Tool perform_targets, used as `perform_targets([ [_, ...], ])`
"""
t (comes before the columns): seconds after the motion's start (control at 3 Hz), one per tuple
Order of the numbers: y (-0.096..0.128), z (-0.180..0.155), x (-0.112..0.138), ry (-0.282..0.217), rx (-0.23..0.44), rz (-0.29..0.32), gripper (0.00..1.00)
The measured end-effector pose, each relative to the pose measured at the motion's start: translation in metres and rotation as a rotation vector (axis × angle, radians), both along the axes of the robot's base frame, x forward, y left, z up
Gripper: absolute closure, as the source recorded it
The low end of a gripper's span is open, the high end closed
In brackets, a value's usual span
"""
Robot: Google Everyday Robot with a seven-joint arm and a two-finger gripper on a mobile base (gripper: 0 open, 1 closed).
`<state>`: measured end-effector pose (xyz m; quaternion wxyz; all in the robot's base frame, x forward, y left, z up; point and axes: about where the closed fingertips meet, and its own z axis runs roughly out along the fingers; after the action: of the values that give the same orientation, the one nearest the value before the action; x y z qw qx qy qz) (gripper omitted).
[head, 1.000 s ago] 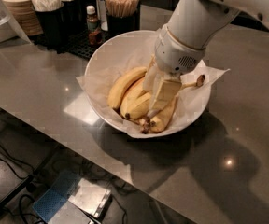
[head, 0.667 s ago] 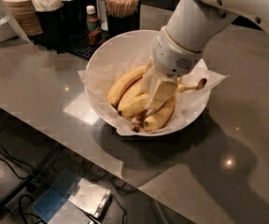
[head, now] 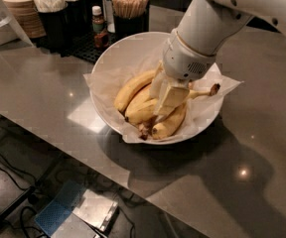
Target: Pick banana from white bowl
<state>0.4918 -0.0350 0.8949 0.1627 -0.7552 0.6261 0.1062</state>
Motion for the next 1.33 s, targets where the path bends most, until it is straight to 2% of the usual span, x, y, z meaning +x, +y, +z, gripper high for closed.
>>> perform_targets([
  [1.0,0.0002,0.0,-0.0001,0.0,0.0,0.0,0.6],
  [1.33,0.0002,0.0,-0.0001,0.0,0.0,0.0,0.5],
])
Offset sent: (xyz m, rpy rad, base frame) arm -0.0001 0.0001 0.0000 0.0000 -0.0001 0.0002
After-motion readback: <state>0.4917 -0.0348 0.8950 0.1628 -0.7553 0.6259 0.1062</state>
